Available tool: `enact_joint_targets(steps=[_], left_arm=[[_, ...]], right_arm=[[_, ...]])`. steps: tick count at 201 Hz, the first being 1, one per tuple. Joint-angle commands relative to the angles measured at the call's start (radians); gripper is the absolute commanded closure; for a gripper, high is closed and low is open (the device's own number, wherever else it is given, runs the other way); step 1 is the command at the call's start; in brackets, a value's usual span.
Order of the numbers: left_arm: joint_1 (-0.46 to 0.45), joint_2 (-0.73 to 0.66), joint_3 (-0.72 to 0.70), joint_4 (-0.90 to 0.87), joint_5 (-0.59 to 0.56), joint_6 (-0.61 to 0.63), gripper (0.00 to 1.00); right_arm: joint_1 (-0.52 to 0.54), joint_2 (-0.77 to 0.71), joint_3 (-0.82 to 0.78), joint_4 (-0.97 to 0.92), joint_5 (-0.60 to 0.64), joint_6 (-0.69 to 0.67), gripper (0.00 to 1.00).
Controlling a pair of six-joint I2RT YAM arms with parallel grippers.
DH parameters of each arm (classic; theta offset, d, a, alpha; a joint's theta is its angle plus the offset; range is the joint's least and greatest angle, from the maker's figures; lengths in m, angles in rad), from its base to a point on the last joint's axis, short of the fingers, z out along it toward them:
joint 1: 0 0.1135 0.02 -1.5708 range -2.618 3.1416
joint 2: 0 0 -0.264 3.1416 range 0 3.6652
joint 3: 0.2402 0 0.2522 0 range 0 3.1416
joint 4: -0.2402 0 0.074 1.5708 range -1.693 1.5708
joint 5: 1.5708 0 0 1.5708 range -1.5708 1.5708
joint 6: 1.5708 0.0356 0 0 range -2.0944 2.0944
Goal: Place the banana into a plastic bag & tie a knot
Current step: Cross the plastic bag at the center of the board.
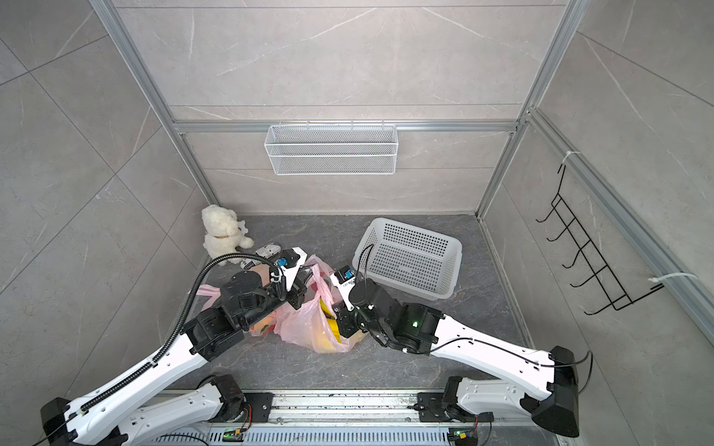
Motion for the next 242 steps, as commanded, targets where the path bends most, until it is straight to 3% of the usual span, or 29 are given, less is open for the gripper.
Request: enact_joint_targets(steps=[1, 39, 123, 150, 173, 194, 209, 242], left_arm=[[0.008, 0.025, 0.042, 0.042, -0.022, -0.038, 1.00], [0.011, 0.059, 0.049, 0.044, -0.027, -0.056, 1.00], [0.011, 0.009, -0.002, 0.055, 0.032, -0.092, 1.00], [0.012, -0.062, -0.074, 0.042, 0.043, -0.098, 0.68], [0.013, -0.158, -0.155, 0.047, 0.031, -0.109, 0.47], [0.012, -0.267, -0.261, 0.108, 0.027, -0.113, 0.15], [0.013, -0.317, -0.316, 0.146, 0.029, -0.105, 0.02], [0.017, -0.239, -0.284, 0.113, 0.055, -0.097, 0.00]], right_arm=[[0.018, 0.026, 0.029, -0.004, -0.050, -0.012, 0.97], [0.055, 0.118, 0.030, 0.045, -0.056, 0.042, 0.97], [0.055, 0.232, -0.011, 0.123, 0.215, 0.115, 0.96], [0.055, 0.208, -0.022, 0.164, 0.199, 0.103, 0.96], [0.055, 0.195, -0.026, 0.171, 0.182, 0.101, 0.96], [0.055, 0.188, -0.030, 0.169, 0.172, 0.096, 0.96], [0.056, 0.182, -0.034, 0.168, 0.171, 0.096, 0.96], [0.055, 0.163, -0.055, 0.185, 0.159, 0.097, 0.96]])
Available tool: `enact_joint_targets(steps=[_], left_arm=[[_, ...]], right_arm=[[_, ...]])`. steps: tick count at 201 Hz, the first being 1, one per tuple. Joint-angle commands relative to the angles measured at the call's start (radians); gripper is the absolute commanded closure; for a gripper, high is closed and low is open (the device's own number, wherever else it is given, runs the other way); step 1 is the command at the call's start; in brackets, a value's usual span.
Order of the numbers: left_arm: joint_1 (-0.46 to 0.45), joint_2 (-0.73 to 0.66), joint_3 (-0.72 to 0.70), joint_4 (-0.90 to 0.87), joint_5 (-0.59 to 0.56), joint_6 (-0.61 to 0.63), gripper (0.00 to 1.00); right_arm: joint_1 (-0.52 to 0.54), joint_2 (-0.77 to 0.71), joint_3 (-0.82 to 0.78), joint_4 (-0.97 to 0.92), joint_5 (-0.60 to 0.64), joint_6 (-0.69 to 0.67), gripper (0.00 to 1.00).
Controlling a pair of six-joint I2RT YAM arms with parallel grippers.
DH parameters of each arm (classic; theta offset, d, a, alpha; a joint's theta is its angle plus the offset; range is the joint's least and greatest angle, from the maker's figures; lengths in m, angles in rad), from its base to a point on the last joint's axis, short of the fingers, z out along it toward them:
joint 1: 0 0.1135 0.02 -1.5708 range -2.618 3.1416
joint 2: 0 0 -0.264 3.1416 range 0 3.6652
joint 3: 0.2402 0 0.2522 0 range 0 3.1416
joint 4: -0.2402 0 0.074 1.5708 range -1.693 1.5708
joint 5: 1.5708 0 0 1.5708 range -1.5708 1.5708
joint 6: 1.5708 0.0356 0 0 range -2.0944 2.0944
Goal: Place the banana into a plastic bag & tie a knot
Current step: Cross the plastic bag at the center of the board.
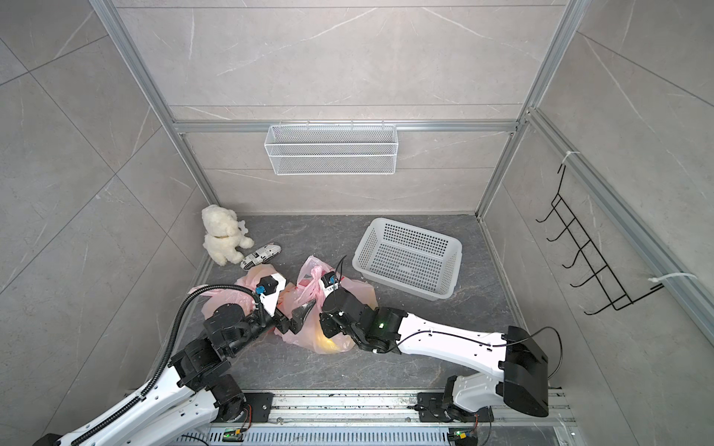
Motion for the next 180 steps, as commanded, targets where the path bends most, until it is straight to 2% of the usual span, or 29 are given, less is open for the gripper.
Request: enact_joint_targets(steps=[1, 46, 75, 98, 123, 160, 180], left_arm=[[0.003, 0.073, 0.052, 0.043, 0.030, 0.007, 0.00], [0.031, 0.228, 0.133, 0.045, 0.071, -0.037, 0.01], [0.076, 0.299, 0.179, 0.003, 0.148, -0.069, 0.12], [0.096, 0.313, 0.185, -0.008, 0.211, -0.079, 0.21], [0.102, 0.317, 0.190, -0.036, 0.254, -0.079, 0.26], [0.108, 0.309, 0.190, -0.053, 0.325, -0.091, 0.27], [0.111, 0.320, 0.199, -0.067, 0.358, -0.092, 0.35]], right_arm=[[0.004, -0.034, -0.024, 0.027, -0.007, 0.005, 0.96], [0.004, -0.052, -0.078, 0.094, -0.053, -0.006, 0.96], [0.006, -0.081, -0.113, 0.139, -0.069, -0.016, 0.95], [0.005, -0.101, -0.132, 0.162, -0.068, -0.023, 0.95], [0.005, -0.110, -0.134, 0.168, -0.059, -0.030, 0.94], [0.006, -0.096, -0.119, 0.165, -0.044, -0.046, 0.95], [0.006, -0.094, -0.112, 0.165, -0.039, -0.050, 0.95]])
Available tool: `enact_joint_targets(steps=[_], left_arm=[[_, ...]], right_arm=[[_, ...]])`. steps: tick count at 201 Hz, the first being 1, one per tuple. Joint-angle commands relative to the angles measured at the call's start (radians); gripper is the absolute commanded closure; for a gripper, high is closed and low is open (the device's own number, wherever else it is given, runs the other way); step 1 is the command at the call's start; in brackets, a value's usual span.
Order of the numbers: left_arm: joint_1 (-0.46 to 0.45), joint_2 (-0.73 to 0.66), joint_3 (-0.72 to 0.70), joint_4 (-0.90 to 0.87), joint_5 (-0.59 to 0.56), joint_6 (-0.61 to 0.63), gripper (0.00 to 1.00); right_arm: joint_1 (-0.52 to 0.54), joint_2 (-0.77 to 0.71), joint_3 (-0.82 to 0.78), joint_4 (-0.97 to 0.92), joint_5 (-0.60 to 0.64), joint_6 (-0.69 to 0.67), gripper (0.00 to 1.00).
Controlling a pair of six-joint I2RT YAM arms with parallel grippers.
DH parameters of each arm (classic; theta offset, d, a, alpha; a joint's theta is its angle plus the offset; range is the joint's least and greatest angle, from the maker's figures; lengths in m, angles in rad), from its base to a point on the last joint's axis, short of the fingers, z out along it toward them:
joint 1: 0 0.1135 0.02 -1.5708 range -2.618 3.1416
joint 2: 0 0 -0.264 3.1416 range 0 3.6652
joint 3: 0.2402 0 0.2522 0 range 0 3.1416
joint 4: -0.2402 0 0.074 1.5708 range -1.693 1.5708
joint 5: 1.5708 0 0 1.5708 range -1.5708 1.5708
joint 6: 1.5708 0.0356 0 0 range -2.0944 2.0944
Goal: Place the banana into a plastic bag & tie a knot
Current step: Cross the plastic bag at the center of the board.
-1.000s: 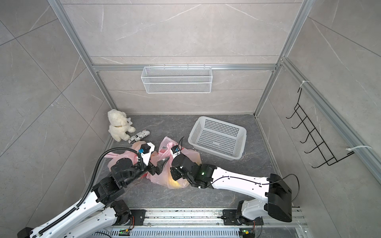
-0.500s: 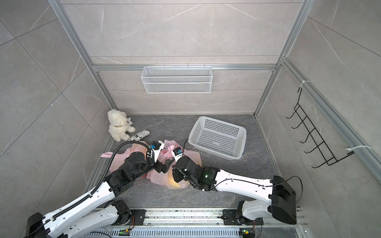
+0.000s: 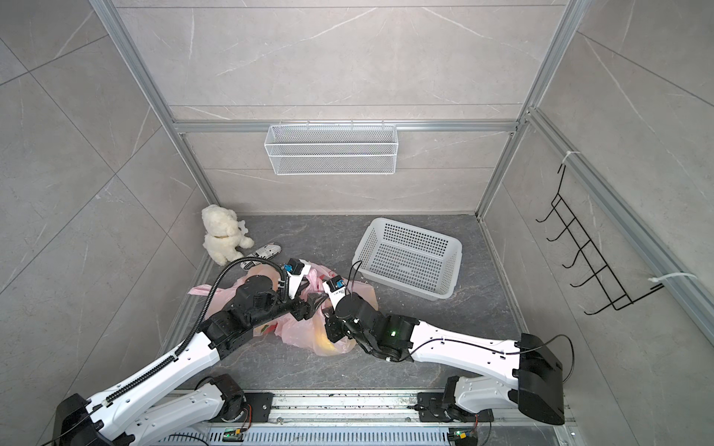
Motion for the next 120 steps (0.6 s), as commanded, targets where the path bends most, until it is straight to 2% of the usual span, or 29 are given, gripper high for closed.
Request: enact_joint_targets(steps=[1, 51, 73, 91, 120], left_arm=[[0.009, 0.004, 0.047, -0.024, 0.086, -0.014, 0.36], [0.015, 0.051, 0.073, -0.045, 0.141, -0.015, 0.69], [0.018, 0.047, 0.077, -0.046, 0.141, -0.015, 0.91], [0.021, 0.033, 0.071, -0.039, 0.135, -0.009, 1.00], [0.023, 0.011, 0.055, -0.015, 0.159, 0.003, 1.00]], right_arm=[[0.006, -0.004, 0.010, 0.019, 0.021, -0.026, 0.95], [0.005, -0.010, 0.013, 0.018, 0.045, -0.029, 0.94], [0.005, -0.024, 0.018, -0.007, 0.058, -0.039, 0.89], [0.005, -0.065, 0.013, -0.030, 0.053, -0.090, 0.74], [-0.029, -0.163, 0.041, -0.144, -0.041, -0.260, 0.40]])
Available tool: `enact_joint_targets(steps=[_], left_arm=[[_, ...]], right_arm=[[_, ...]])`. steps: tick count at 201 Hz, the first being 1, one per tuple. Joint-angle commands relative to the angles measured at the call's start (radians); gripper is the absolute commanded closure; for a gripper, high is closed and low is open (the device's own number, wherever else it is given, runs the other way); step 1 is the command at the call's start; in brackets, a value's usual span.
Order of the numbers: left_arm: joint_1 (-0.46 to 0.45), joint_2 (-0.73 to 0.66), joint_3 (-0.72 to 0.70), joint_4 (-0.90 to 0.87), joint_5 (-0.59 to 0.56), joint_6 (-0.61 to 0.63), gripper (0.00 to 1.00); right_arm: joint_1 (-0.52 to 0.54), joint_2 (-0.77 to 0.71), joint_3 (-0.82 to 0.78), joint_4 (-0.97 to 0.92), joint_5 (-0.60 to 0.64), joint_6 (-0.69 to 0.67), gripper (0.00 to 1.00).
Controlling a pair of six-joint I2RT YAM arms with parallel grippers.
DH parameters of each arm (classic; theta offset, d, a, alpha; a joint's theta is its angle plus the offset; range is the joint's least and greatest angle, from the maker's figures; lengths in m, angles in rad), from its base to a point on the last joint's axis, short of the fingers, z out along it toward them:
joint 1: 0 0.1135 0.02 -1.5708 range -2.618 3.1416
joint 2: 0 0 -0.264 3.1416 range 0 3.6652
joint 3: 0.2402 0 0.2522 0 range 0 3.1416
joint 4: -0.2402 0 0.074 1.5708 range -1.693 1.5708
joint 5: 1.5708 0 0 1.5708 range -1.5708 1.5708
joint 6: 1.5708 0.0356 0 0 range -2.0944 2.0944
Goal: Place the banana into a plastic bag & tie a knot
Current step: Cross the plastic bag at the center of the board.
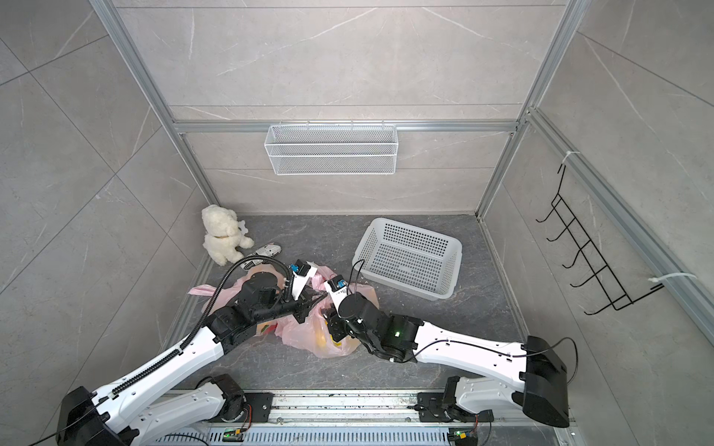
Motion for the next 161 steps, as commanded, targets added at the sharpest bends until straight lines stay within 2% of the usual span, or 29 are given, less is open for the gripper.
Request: enact_joint_targets(steps=[1, 7, 19, 30, 47, 99, 161], left_arm=[[0.006, -0.035, 0.024, 0.034, 0.043, 0.018, 1.00], [0.006, -0.035, 0.020, 0.041, 0.053, 0.022, 1.00], [0.006, -0.041, 0.007, 0.070, 0.069, 0.025, 1.00], [0.006, -0.048, -0.007, 0.098, 0.089, 0.025, 1.00], [0.006, -0.066, -0.034, 0.149, 0.131, 0.036, 1.00], [0.007, -0.124, -0.100, 0.238, 0.154, 0.074, 1.00], [0.006, -0.117, -0.112, 0.257, 0.166, 0.078, 1.00]], right_arm=[[-0.033, -0.096, 0.039, -0.099, -0.072, -0.155, 0.39], [-0.063, -0.112, 0.038, -0.107, -0.138, -0.186, 0.33], [-0.132, -0.125, 0.042, -0.125, -0.221, -0.222, 0.29], [-0.200, -0.118, 0.047, -0.134, -0.343, -0.256, 0.26], [-0.264, -0.090, 0.062, -0.147, -0.468, -0.318, 0.25], [-0.268, -0.048, 0.017, -0.008, -0.568, -0.473, 0.23], [-0.253, 0.017, 0.005, 0.071, -0.597, -0.530, 0.23]])
